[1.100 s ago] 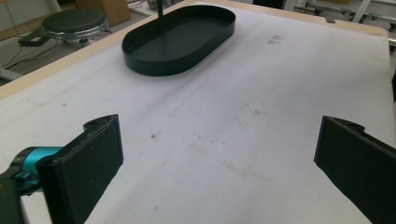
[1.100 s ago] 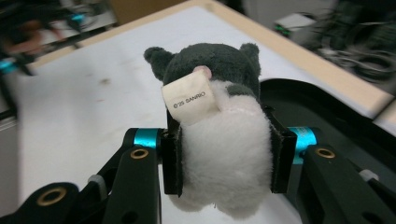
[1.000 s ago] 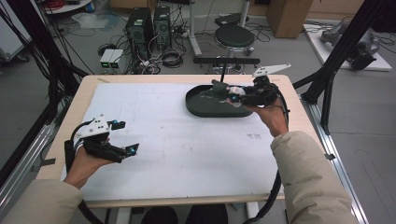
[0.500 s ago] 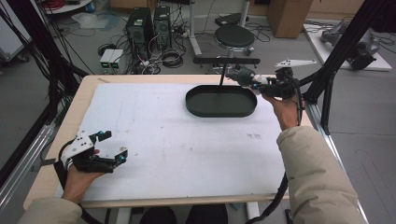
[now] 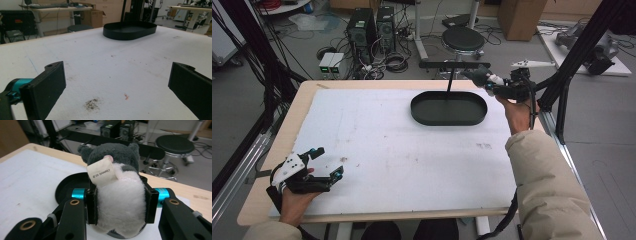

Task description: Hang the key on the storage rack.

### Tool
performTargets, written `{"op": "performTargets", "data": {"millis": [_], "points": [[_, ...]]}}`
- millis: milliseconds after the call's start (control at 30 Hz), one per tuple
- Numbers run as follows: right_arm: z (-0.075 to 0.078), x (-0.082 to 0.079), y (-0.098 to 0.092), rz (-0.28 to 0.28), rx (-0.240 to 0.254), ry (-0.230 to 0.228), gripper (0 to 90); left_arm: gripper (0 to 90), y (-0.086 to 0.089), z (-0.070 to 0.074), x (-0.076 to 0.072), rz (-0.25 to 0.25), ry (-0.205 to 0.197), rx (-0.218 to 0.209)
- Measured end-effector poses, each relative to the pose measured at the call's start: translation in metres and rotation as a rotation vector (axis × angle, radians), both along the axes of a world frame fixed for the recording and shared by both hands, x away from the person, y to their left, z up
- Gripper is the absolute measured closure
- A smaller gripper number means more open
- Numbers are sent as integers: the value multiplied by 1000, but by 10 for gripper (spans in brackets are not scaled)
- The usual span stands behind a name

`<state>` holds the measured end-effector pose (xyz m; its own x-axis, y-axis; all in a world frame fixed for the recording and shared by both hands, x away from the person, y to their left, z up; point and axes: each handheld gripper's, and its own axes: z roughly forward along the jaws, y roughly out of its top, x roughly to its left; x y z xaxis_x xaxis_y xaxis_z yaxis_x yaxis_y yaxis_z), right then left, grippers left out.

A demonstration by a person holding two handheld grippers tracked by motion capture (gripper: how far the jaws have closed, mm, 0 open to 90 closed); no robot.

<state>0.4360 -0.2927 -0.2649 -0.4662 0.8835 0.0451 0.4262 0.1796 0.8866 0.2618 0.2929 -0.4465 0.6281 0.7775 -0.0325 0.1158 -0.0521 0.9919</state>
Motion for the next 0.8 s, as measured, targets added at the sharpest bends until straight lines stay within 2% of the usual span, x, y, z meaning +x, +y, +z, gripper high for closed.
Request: {"op": "performTargets", "data": {"millis": [233,567,700,800], "points": [[4,4,4,-33,23,-29,584,17,0,-3,-2,17,-26,-27],[6,11,12,-65,35,-44,584,17,0,-5,-7,43,-72,-40],[4,14,13,-87,43,-44,583,17,-1,-5,-9,51,-90,-33],[3,15,14,-107,30,-56,583,17,0,-5,-10,56,-92,-38]]}}
